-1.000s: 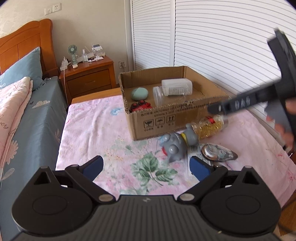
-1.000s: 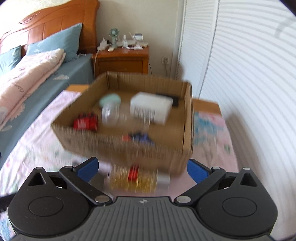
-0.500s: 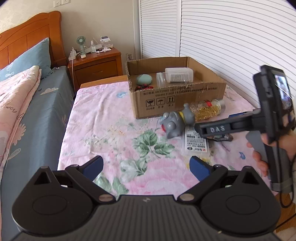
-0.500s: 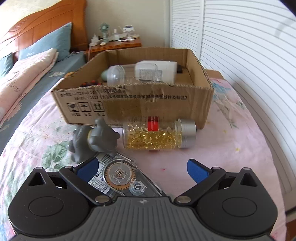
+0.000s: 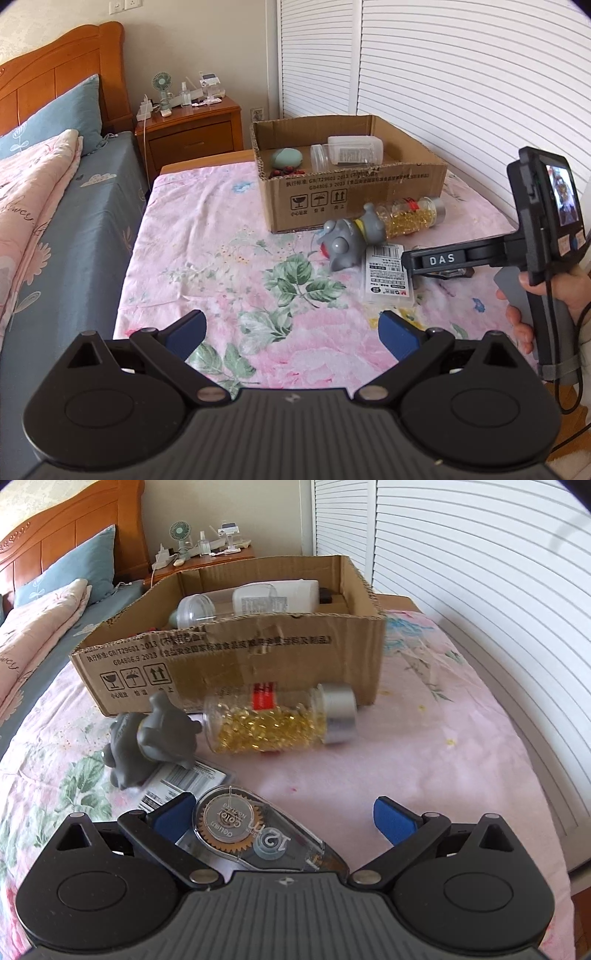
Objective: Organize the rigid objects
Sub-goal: 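Move the right tool to the correction-tape dispenser while the left tool approaches the grey elephant toy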
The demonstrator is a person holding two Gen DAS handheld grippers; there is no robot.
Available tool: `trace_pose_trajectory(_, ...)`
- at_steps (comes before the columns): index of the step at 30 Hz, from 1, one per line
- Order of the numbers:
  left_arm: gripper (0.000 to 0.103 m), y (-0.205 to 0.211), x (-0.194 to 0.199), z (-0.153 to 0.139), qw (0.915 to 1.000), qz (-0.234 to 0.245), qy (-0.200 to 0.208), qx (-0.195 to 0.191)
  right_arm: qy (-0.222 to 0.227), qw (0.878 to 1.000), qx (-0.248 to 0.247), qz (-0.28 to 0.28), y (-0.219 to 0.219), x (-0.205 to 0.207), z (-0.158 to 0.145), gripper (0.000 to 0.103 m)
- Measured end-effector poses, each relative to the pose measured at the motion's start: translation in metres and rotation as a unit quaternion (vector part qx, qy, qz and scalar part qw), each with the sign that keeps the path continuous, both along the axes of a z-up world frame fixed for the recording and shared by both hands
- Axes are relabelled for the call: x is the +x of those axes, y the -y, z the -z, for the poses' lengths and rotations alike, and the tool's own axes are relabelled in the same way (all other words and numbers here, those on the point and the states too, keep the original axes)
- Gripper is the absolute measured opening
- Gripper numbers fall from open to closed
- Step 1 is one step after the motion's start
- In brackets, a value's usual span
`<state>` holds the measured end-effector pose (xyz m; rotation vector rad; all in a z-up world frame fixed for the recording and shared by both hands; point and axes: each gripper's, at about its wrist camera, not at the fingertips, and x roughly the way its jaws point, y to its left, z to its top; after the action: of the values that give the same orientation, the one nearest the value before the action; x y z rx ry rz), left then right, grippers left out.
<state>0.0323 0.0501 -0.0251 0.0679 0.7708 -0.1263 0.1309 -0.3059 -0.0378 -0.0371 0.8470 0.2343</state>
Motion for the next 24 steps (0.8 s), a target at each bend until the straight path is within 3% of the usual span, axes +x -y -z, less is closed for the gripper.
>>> trace_pose_trajectory(7,0.099,0.001,0.005,0.004,0.9998,0.017,-0.004,-0.008,0.002,1.000,-0.020,0.006,0.013,-0.009,-0.001,0.103)
trace_pose_trajectory(10,0.099,0.003,0.010,0.008,0.9994,0.031,-0.007,-0.010,-0.008,0.998,-0.055,0.008,0.015,-0.012,0.004,0.103)
trace_pose_trajectory(18,0.099,0.011,0.031,0.012,0.9975,0.069,-0.011,-0.009,-0.008,0.999,-0.047,-0.007,0.028,-0.018,0.005,0.103)
trace_pose_trajectory(24,0.099,0.021,0.067,0.015,0.9960,0.072,-0.027,-0.046,-0.002,0.999,-0.044,-0.023,0.030,-0.017,0.005,0.103)
